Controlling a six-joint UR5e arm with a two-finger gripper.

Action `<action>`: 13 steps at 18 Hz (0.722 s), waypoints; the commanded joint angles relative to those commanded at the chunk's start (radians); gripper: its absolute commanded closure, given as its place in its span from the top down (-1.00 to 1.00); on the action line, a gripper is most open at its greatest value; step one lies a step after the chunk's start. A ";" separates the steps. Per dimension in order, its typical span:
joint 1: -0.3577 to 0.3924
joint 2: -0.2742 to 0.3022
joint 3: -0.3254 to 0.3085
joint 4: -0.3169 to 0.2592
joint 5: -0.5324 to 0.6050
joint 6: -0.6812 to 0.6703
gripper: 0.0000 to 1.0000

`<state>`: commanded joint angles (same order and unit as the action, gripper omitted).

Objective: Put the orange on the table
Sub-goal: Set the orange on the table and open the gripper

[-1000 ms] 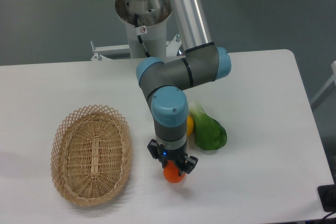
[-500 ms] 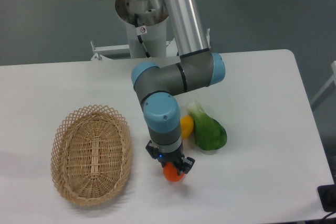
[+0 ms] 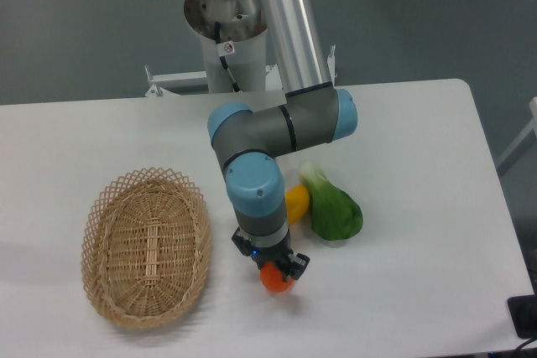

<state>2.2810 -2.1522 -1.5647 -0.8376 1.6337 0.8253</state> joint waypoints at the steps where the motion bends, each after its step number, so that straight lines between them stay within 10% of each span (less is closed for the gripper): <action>1: 0.000 0.000 0.002 0.000 0.000 0.002 0.39; 5: 0.000 0.008 0.003 -0.002 -0.002 0.000 1.00; 13: 0.000 0.025 0.025 0.000 -0.011 -0.008 1.00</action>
<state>2.2810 -2.1277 -1.5401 -0.8376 1.6230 0.8176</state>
